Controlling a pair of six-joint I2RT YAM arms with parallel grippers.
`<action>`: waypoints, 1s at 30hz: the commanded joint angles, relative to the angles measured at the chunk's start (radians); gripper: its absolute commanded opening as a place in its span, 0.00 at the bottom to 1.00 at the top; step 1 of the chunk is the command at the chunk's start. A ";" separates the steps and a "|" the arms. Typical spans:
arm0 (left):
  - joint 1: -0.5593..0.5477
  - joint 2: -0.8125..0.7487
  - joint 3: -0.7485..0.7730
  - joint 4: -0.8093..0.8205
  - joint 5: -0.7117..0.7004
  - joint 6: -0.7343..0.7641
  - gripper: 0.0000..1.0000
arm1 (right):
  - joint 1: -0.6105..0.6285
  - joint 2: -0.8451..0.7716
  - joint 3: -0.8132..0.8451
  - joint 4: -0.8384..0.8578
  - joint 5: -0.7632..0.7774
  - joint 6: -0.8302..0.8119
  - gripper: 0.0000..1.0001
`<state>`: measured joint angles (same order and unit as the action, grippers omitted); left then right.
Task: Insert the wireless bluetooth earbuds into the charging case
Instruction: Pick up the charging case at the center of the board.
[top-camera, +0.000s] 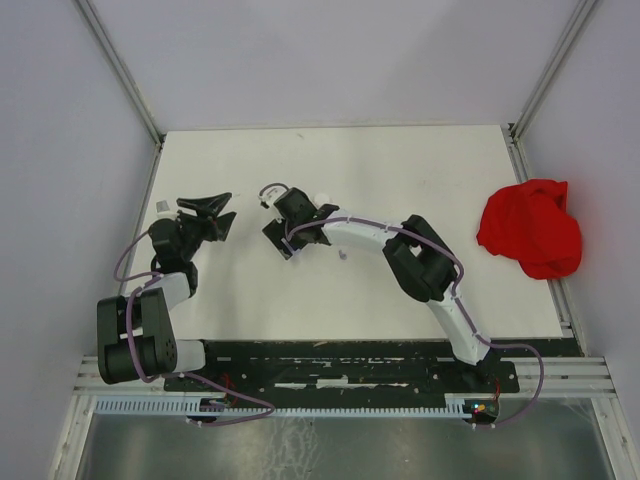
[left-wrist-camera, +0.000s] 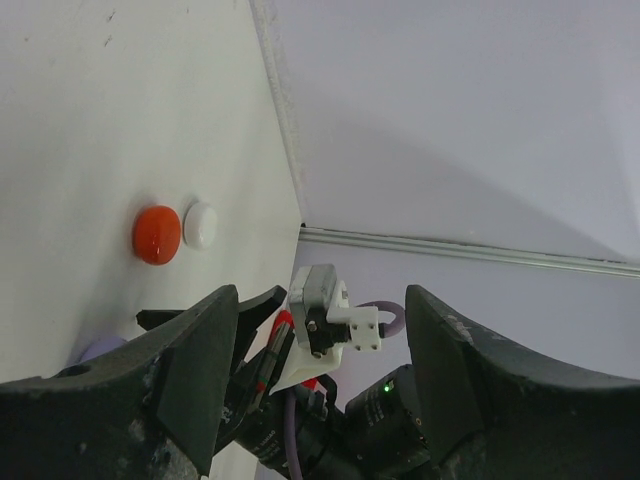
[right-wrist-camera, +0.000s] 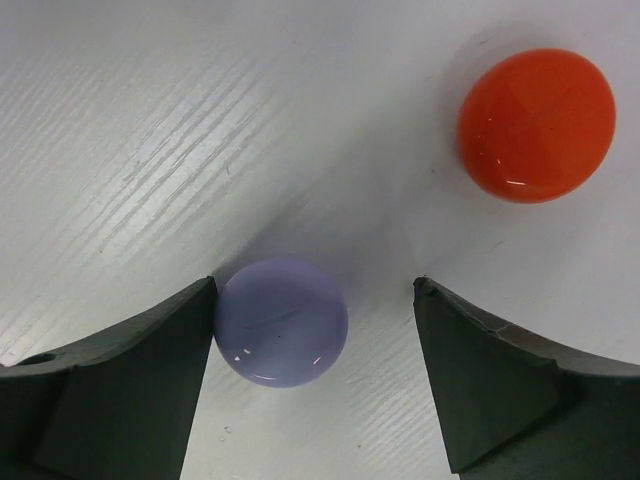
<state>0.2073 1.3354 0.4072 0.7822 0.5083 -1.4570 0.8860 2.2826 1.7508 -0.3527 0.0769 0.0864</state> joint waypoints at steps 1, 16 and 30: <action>0.006 0.003 -0.002 0.058 0.021 -0.022 0.73 | -0.017 0.012 0.050 0.013 -0.001 0.035 0.87; 0.006 0.008 -0.004 0.058 0.018 -0.014 0.73 | -0.035 -0.002 0.084 0.008 -0.021 0.055 0.87; 0.006 0.010 0.001 0.054 0.021 -0.004 0.73 | -0.035 -0.066 0.001 -0.049 -0.066 0.029 0.87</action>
<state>0.2073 1.3437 0.4038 0.7876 0.5083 -1.4570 0.8532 2.2898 1.7737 -0.3855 0.0319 0.1253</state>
